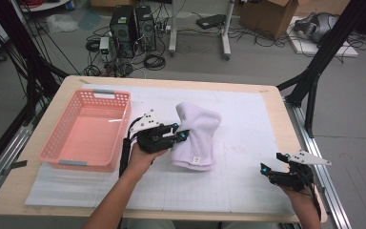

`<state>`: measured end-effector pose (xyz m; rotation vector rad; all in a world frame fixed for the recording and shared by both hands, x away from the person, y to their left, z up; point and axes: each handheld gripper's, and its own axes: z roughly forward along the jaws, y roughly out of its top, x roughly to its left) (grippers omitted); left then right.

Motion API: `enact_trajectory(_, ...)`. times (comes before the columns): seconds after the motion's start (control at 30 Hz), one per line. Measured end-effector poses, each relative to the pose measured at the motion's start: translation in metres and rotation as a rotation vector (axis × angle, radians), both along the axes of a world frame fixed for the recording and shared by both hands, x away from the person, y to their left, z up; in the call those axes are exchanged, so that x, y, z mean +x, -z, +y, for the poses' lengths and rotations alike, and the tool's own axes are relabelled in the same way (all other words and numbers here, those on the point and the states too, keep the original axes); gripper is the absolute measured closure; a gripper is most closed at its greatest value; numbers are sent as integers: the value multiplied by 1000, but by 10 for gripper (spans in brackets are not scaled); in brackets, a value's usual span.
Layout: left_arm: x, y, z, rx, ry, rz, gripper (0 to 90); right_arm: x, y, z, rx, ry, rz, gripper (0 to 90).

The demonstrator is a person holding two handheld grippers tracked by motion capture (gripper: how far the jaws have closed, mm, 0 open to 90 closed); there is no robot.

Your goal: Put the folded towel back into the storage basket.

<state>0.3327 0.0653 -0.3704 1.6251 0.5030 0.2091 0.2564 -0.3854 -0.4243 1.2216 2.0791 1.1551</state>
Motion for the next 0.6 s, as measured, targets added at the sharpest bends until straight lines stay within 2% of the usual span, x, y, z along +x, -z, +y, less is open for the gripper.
enact_trajectory(0.3, -3, -22, 19, -23, -21, -40, 723, 0, 0, 0, 3, 3, -7, 198)
enact_trajectory(0.6, -3, -41, 43, -27, -46, -76, 723, 0, 0, 1, 3, 3, -4, 198)
